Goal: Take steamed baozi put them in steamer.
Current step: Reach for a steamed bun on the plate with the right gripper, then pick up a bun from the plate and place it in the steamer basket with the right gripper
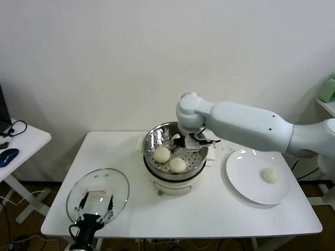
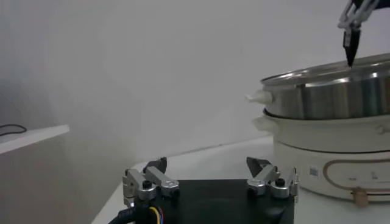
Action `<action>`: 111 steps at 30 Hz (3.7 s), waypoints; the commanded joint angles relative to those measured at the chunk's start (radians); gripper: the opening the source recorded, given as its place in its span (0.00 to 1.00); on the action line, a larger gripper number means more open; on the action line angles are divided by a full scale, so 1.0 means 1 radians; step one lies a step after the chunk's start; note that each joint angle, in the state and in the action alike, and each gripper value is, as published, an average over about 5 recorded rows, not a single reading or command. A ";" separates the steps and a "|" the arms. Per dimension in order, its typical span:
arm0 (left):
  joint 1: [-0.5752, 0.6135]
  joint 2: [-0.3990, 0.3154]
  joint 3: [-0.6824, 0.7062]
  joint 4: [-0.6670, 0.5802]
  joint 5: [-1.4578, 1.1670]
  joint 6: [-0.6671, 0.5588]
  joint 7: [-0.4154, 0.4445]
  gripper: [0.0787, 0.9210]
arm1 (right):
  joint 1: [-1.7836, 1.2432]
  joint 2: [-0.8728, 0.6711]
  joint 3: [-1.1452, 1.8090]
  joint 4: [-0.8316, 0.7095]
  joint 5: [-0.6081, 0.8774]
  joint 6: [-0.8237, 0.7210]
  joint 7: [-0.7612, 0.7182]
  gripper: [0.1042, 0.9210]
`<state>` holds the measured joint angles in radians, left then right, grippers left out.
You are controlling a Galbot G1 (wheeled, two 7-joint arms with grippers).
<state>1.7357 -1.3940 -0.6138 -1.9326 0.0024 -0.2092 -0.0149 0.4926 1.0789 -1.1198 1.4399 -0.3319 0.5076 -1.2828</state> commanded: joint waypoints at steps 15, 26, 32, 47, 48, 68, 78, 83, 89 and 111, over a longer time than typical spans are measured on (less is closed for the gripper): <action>-0.027 0.008 0.024 -0.011 -0.005 0.006 0.001 0.88 | -0.032 -0.548 0.010 -0.313 0.479 -0.485 -0.039 0.88; -0.031 -0.026 0.035 -0.029 0.017 0.040 -0.004 0.88 | -0.506 -0.560 0.466 -0.392 0.129 -0.417 -0.011 0.88; -0.025 -0.043 0.041 -0.004 0.031 0.029 -0.007 0.88 | -0.604 -0.501 0.611 -0.511 0.008 -0.369 -0.010 0.88; -0.019 -0.040 0.020 0.008 0.036 0.030 -0.009 0.88 | -0.659 -0.343 0.752 -0.646 -0.164 -0.329 0.006 0.88; -0.019 -0.040 0.019 0.007 0.037 0.030 -0.009 0.88 | -0.656 -0.332 0.756 -0.654 -0.172 -0.328 0.008 0.88; -0.015 -0.042 0.006 0.008 0.045 0.034 -0.011 0.88 | -0.655 -0.232 0.804 -0.746 -0.255 -0.295 0.017 0.88; -0.020 -0.045 0.011 0.012 0.052 0.034 -0.012 0.88 | -0.650 -0.232 0.814 -0.759 -0.266 -0.293 0.016 0.87; -0.018 -0.044 0.010 0.011 0.052 0.033 -0.012 0.88 | -0.648 -0.232 0.821 -0.766 -0.267 -0.293 0.016 0.79; -0.016 -0.047 0.012 0.009 0.054 0.032 -0.012 0.88 | -0.624 -0.231 0.808 -0.777 -0.223 -0.301 0.017 0.73; -0.030 -0.048 0.039 -0.013 0.044 0.028 -0.021 0.88 | 0.111 -0.197 -0.110 -0.680 0.816 -0.589 0.051 0.68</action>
<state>1.7075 -1.4443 -0.5835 -1.9384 0.0494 -0.1783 -0.0328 0.2106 0.8322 -0.7379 0.7102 -0.0515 0.0560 -1.2542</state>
